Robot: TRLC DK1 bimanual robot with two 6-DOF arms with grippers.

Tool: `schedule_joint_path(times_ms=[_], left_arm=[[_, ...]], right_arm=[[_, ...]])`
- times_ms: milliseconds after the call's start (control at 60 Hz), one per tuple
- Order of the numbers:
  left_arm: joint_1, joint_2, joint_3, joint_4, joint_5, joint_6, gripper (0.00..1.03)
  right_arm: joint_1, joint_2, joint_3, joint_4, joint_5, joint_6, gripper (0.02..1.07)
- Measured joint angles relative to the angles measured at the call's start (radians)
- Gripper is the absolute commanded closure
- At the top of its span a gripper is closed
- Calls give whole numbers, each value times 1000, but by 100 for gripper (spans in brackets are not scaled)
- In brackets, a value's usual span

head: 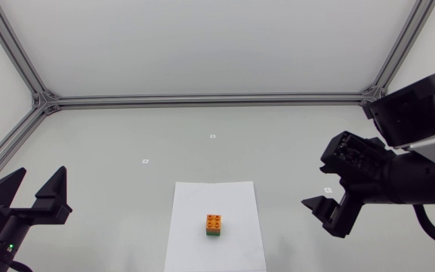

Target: Pick up the orange 2x2 brick with the right arm and stack it on top of the green 2x2 brick in the center

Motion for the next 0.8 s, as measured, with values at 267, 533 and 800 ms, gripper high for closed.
schedule_joint_path(times_ms=[267,533,800], left_arm=[[0,0,0,0,0,0,4],[0,0,0,0,0,0,4],[0,0,0,0,0,0,4]], right_arm=[[-286,-223,-129,150,-5,-3,7],[-451,-439,-280,303,-31,19,7],[-451,-583,-415,439,-30,138,7]])
